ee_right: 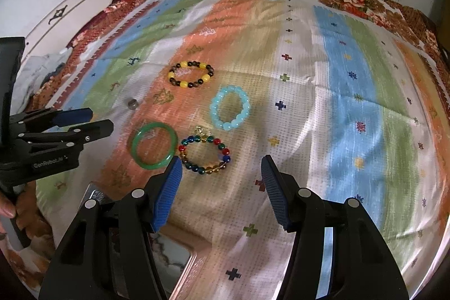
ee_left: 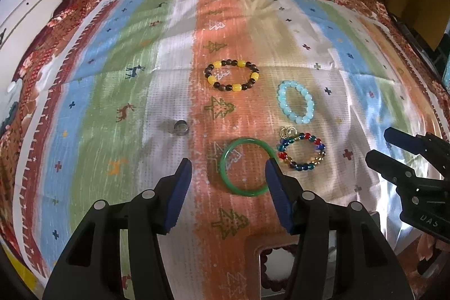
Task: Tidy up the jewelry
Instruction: 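Move left tool to green jade bangle while right tool approaches multicolour bead bracelet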
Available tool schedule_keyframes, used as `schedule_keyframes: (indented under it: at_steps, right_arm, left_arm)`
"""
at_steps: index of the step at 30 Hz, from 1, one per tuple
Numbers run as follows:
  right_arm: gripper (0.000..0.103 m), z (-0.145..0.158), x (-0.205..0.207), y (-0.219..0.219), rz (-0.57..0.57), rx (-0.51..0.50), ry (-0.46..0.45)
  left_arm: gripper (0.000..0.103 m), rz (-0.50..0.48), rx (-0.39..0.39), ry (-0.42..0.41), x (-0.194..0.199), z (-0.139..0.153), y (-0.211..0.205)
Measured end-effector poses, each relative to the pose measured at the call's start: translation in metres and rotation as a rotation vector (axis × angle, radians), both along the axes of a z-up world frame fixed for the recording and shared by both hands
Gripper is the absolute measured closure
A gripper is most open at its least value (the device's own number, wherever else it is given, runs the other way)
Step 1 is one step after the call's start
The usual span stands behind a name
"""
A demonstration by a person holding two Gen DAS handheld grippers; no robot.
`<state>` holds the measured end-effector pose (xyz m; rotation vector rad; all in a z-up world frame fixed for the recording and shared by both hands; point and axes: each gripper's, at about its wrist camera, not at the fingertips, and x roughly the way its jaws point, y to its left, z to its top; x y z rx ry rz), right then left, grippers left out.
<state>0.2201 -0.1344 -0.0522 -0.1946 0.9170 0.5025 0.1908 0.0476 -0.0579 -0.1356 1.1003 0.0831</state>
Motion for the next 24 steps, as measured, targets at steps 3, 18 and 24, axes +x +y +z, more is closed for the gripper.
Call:
schedule_keyframes:
  at_steps: [3, 18, 24]
  right_arm:
    - [0.045, -0.003, 0.005, 0.002, 0.000, -0.008, 0.006]
    - [0.045, -0.029, 0.031, 0.021, 0.021, -0.058, 0.083]
    - [0.045, -0.039, 0.040, 0.026, 0.025, -0.081, 0.107]
  left_arm:
    - [0.048, 0.004, 0.004, 0.005, 0.004, -0.002, 0.003]
    - [0.048, -0.017, 0.016, 0.094, 0.031, -0.030, 0.005]
    - [0.048, -0.015, -0.006, 0.127, 0.039, -0.040, 0.009]
